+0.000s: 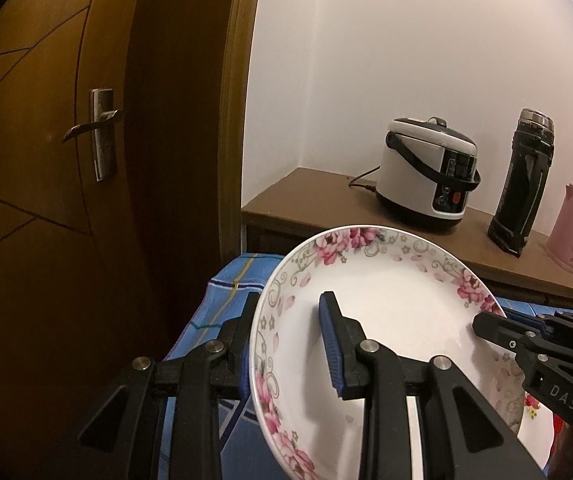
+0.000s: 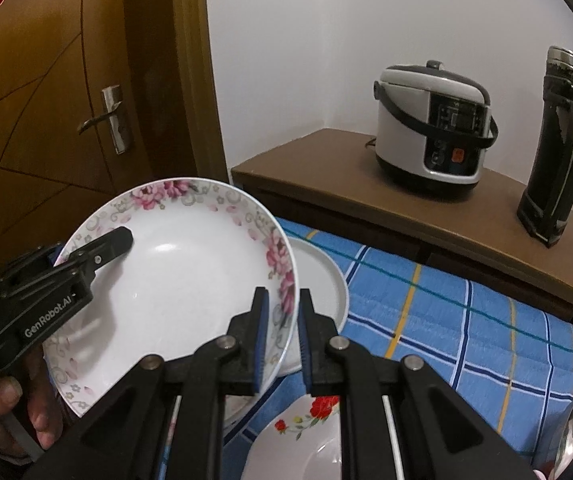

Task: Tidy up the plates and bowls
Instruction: 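Lift the pink-floral plate with the right tool and carry it over the plain white plate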

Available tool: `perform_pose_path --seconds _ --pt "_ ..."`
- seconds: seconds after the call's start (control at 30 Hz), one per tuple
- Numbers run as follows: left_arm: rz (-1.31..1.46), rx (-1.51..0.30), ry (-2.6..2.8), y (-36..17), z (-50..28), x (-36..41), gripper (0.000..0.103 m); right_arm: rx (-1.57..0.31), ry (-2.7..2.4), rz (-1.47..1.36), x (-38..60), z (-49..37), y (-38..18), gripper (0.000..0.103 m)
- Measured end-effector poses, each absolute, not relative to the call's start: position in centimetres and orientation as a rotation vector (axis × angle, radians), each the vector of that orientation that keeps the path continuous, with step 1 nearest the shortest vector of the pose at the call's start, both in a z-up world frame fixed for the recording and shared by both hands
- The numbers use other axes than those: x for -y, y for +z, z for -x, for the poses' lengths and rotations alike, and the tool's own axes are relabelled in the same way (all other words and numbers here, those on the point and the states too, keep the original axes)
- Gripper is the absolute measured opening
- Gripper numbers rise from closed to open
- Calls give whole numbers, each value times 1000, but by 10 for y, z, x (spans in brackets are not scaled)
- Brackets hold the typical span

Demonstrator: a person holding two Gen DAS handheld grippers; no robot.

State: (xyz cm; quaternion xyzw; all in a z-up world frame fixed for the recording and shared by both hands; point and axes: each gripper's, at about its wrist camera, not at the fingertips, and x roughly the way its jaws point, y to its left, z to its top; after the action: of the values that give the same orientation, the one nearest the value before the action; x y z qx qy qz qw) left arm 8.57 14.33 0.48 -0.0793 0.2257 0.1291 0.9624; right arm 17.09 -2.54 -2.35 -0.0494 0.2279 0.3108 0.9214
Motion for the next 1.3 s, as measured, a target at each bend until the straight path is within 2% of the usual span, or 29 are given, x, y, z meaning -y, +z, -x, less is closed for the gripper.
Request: perform_pose_path --seconds 0.4,1.3 --pt "166 -446 250 10 -111 -145 32 -456 579 92 21 -191 -6 14" --pt "207 -445 213 -11 -162 -156 32 -511 484 86 8 -239 -15 14"
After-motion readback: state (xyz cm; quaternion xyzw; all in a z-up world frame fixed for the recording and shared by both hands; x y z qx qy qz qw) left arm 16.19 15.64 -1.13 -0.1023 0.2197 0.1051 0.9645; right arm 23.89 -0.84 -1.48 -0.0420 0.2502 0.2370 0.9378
